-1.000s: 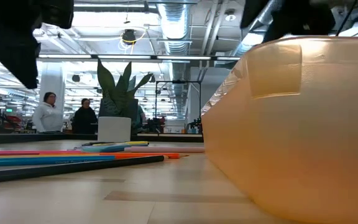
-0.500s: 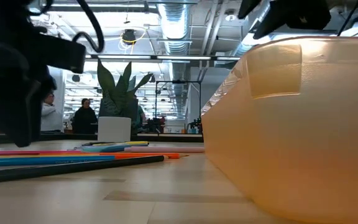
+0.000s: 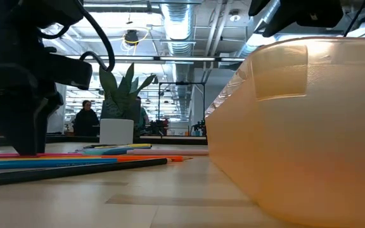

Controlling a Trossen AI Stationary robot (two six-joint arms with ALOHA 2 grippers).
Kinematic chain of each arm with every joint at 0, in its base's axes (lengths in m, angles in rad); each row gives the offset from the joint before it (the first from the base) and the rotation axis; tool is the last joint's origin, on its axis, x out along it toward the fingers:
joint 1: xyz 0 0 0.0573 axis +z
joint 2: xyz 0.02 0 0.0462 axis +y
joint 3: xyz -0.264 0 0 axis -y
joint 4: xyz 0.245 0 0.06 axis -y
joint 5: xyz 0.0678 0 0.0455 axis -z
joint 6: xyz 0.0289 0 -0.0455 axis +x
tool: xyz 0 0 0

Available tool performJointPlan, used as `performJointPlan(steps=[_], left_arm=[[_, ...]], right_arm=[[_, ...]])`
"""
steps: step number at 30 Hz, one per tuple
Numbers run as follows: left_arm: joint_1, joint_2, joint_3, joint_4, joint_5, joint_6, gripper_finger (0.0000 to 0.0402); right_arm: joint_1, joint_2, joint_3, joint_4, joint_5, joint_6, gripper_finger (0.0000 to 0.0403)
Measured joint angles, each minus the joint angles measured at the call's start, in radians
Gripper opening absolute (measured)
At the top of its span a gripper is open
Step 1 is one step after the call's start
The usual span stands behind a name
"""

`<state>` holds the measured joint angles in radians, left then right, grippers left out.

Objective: Sort pens & pencils
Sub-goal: Put the pink pencil into the blue bin

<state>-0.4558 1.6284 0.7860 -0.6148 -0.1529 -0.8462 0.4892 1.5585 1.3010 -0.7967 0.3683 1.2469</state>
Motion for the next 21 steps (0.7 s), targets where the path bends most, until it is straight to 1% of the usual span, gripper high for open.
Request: performJointPlan(steps=[2,5,6,7,13,16,19,21], left_arm=[[0.001,0.001,0.000,0.000,0.008,0.022,0.0131],[-0.001,0.002,0.000,0.001,0.008,0.041,0.0048],[0.000,0.002,0.000,-0.001,0.007,0.039,0.0026],[0.001,0.002,0.000,-0.001,0.004,0.032,0.0015],[0.002,-0.013,0.028,-0.012,0.010,-0.011,0.0006],[0.003,-0.044,0.051,-0.019,0.013,-0.033,0.0005],[0.002,-0.097,0.074,0.000,-0.015,-0.069,0.0004],[0.000,-0.131,0.083,-0.013,-0.046,-0.103,0.0003]], right_arm=[[0.000,0.000,0.000,-0.005,0.000,0.000,0.0199],[-0.001,0.000,0.000,-0.006,0.000,0.000,0.0194],[-0.001,0.000,0.000,-0.006,0.000,0.000,0.0192],[0.000,0.000,0.000,-0.006,0.000,0.000,0.0191],[0.000,0.000,0.000,0.007,0.000,-0.009,0.0183],[-0.001,0.000,0.000,0.055,0.001,-0.047,0.0182],[0.000,0.000,0.000,0.126,0.003,-0.087,0.0183],[0.000,0.000,0.000,0.173,0.024,-0.113,0.0185]])
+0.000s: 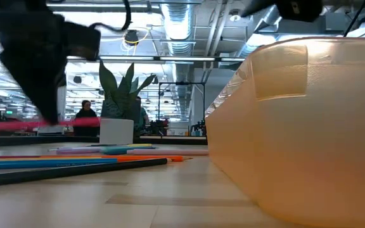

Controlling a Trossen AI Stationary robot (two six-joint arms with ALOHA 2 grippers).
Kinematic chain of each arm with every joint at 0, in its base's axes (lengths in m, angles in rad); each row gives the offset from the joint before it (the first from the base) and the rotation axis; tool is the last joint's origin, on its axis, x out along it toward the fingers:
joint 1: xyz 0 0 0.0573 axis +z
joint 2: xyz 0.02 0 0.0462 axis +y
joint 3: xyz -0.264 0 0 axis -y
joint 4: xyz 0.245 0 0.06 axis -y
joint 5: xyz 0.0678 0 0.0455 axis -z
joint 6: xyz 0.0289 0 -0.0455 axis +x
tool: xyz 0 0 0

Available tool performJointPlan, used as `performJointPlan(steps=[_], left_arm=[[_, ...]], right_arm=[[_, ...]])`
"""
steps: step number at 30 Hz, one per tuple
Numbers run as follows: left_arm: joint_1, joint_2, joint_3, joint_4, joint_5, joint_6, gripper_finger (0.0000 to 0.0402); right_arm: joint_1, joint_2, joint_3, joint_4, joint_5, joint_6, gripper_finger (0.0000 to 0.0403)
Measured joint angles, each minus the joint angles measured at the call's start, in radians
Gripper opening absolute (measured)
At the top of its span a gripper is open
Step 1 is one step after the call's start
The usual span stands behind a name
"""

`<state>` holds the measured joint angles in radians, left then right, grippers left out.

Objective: Sort pens & pencils
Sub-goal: Put the pink pencil into the blue bin

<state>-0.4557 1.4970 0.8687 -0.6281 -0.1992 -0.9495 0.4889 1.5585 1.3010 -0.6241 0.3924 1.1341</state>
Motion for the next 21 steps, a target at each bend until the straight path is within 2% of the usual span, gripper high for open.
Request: performJointPlan(steps=[3,7,11,15,17,21], left_arm=[[-0.009,-0.080,0.030,0.013,-0.078,-0.044,0.0002],[-0.034,-0.192,0.059,0.041,-0.243,-0.085,0.0003],[-0.069,-0.297,0.065,0.167,-0.416,-0.078,0.0004],[-0.118,-0.347,0.067,0.340,-0.578,0.015,0.0005],[-0.135,-0.346,0.067,0.414,-0.619,0.074,0.0005],[-0.145,-0.335,0.066,0.526,-0.631,0.128,0.0005]], right_arm=[[0.000,0.000,0.000,0.075,0.051,-0.043,0.0184],[-0.008,0.000,0.000,0.206,0.096,-0.126,0.0184],[-0.033,0.000,0.000,0.356,0.098,-0.212,0.0189],[-0.076,0.000,0.000,0.495,0.096,-0.276,0.0193],[-0.103,0.000,0.000,0.561,0.085,-0.320,0.0198],[-0.139,0.000,0.000,0.653,0.080,-0.402,0.0216]])
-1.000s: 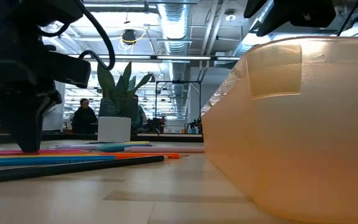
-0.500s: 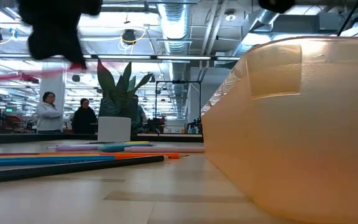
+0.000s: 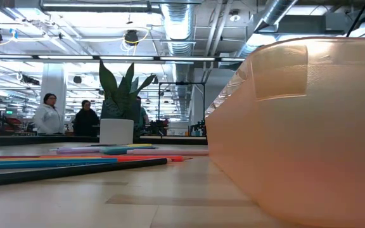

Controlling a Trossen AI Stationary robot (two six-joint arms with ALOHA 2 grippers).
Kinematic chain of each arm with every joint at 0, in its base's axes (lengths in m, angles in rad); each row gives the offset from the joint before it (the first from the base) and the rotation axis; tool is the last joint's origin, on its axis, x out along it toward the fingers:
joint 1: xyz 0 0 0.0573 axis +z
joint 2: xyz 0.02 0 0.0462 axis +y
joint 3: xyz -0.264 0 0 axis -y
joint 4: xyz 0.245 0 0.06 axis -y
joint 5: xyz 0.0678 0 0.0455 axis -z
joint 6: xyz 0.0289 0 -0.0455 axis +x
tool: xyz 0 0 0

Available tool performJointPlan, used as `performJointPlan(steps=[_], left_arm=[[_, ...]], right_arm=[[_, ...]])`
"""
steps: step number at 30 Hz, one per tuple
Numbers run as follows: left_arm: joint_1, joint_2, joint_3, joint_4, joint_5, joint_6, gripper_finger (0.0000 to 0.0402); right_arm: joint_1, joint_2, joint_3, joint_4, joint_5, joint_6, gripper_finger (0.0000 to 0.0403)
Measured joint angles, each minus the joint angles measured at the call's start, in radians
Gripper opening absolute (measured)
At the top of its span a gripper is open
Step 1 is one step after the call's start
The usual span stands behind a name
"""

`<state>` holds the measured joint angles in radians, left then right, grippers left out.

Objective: Sort pens & pencils
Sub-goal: Put the pink pencil into the blue bin

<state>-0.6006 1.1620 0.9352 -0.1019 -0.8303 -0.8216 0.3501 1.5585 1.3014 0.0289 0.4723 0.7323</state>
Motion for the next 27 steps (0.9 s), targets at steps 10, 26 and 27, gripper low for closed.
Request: performJointPlan(steps=[10,26,27], left_arm=[[-0.003,0.002,0.000,0.126,-0.074,0.057,0.0006],[0.054,0.038,0.000,0.264,0.025,0.121,0.0006],[0.061,0.050,0.000,0.271,0.033,0.118,0.0006]], right_arm=[[-0.010,0.000,0.000,0.070,-0.031,-0.080,0.0246],[-0.056,0.000,0.000,0.099,-0.079,-0.143,0.0244],[-0.062,0.000,0.000,0.108,-0.092,-0.150,0.0244]])
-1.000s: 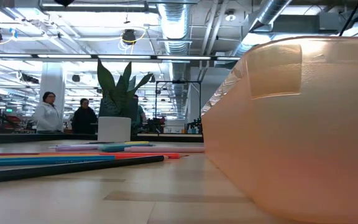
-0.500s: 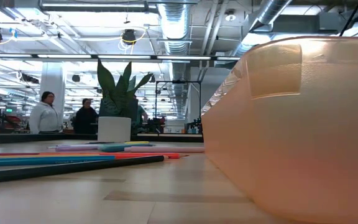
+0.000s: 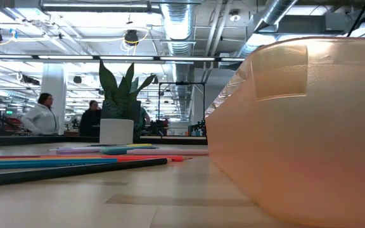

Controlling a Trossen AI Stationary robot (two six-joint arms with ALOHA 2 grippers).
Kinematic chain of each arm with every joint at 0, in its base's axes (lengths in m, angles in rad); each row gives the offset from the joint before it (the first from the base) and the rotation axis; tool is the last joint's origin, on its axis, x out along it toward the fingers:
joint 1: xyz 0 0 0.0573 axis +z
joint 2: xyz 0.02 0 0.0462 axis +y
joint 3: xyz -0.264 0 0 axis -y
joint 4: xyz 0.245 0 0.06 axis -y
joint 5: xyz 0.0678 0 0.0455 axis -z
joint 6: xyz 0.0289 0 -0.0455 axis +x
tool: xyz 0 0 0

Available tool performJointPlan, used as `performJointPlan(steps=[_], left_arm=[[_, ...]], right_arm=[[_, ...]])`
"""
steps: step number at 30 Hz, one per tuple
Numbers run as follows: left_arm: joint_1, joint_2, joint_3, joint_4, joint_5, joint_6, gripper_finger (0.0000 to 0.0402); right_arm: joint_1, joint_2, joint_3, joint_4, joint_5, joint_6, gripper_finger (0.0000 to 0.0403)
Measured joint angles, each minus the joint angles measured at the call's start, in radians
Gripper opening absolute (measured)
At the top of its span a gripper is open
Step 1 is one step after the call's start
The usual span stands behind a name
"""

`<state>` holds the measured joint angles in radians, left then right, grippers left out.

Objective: Sort pens & pencils
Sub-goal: Put the pink pencil into the blue bin

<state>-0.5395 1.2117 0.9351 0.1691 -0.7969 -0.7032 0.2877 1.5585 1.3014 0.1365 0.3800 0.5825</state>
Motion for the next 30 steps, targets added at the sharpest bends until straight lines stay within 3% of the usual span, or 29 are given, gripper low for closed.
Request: performJointPlan(steps=[4,12,18,24,30], left_arm=[[0.028,0.045,0.000,0.065,0.056,0.003,0.0006],[0.051,0.065,0.000,0.096,0.057,0.011,0.0006],[0.058,0.065,0.000,0.094,0.058,0.011,0.0006],[0.065,0.067,0.000,0.088,0.061,0.015,0.0006],[0.068,0.067,0.000,0.072,0.055,0.011,0.0010]], right_arm=[[-0.027,0.000,0.000,0.029,-0.045,-0.008,0.0244],[-0.035,0.000,0.000,0.006,-0.055,-0.008,0.0231],[-0.051,0.000,0.000,-0.017,-0.118,-0.008,0.0156],[-0.061,0.000,0.000,-0.016,-0.149,-0.006,0.0025],[-0.071,0.000,0.000,-0.029,-0.170,0.043,0.0025]])
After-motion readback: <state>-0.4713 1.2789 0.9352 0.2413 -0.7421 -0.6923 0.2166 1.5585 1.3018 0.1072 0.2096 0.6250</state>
